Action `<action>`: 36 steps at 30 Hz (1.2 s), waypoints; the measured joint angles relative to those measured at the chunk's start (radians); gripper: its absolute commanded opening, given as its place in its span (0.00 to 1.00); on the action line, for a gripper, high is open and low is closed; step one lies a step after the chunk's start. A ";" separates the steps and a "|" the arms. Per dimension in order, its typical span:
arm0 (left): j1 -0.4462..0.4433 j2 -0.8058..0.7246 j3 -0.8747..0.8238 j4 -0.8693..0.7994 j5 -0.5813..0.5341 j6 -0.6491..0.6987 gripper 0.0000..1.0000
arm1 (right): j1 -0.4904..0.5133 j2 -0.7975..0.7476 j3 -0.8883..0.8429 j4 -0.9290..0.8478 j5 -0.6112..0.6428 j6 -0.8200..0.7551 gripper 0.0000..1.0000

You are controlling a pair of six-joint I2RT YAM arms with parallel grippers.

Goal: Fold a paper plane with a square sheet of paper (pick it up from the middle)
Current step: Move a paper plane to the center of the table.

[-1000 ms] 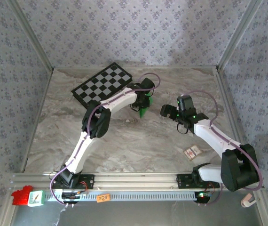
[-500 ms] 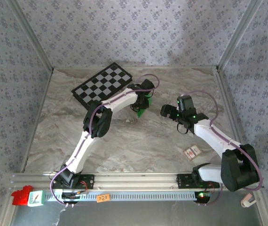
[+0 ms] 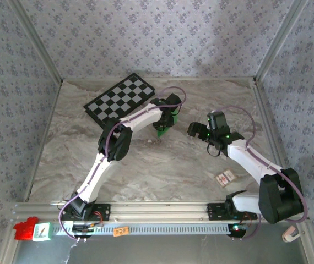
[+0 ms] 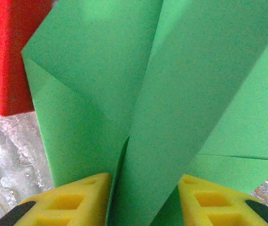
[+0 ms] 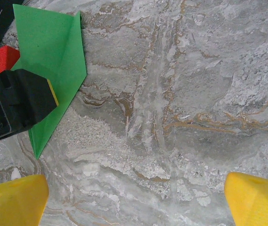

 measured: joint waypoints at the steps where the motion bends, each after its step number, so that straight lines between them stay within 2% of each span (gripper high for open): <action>1: -0.002 0.000 0.000 0.000 0.000 -0.014 0.39 | 0.000 0.002 0.000 0.000 -0.002 0.001 0.98; 17: -0.026 0.000 0.000 0.000 0.008 -0.157 0.42 | 0.000 0.014 0.000 0.001 -0.014 0.002 0.97; 36: -0.034 0.022 0.044 -0.037 0.020 -0.188 0.45 | 0.000 0.018 0.000 0.001 -0.019 0.003 0.97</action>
